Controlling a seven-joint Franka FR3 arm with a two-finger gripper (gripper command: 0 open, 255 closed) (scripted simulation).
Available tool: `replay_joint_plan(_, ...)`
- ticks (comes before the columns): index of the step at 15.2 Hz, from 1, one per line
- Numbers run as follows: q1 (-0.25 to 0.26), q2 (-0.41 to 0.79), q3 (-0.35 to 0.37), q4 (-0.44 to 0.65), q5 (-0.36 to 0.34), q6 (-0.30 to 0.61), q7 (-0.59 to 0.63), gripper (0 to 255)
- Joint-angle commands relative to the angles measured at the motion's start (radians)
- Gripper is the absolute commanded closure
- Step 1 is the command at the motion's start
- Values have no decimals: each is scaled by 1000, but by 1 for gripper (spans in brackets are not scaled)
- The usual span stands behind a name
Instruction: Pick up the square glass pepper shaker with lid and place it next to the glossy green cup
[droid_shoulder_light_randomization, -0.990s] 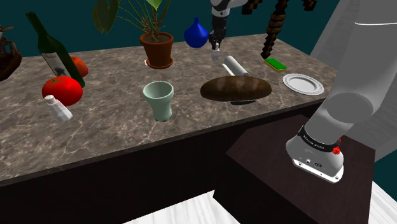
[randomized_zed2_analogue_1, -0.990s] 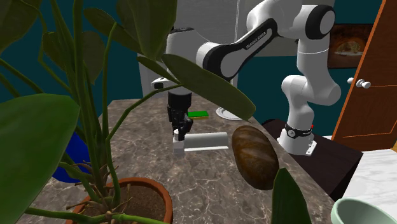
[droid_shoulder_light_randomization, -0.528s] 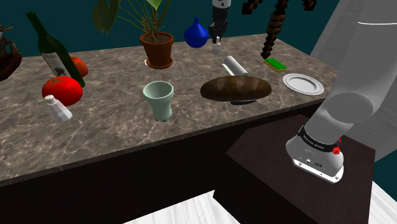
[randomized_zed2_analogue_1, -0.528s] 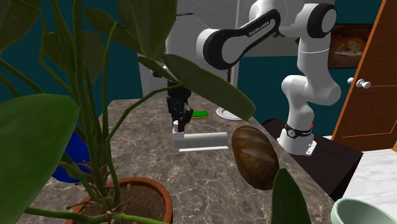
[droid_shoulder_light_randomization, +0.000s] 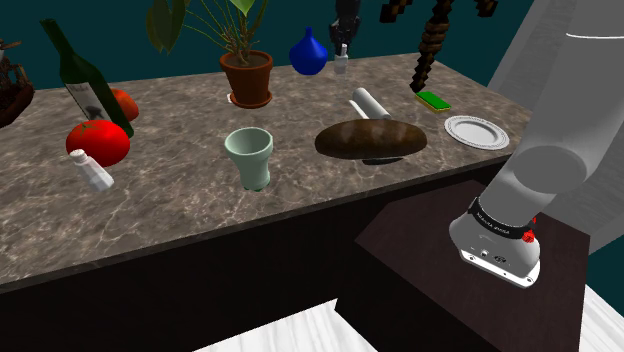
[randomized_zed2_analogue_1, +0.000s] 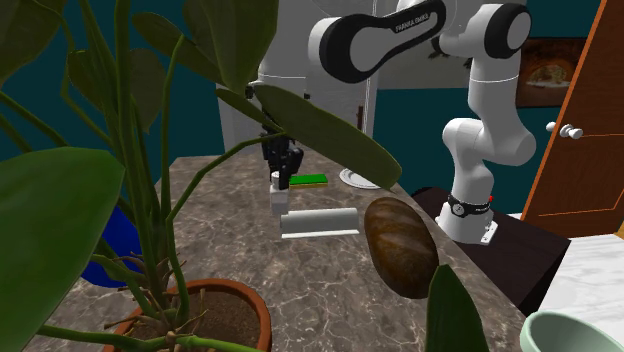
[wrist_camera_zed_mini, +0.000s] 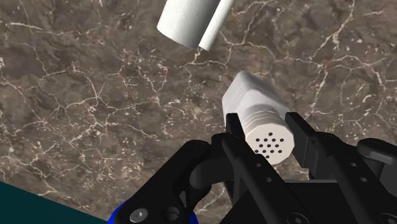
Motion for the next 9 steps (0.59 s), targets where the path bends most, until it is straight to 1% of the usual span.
replay_joint_plan(1, 0, -1, 0, 24, 0, -26, 0, 255)
replay_joint_plan(9, -1, -1, -1, 132, 1, -133, -3, 255)
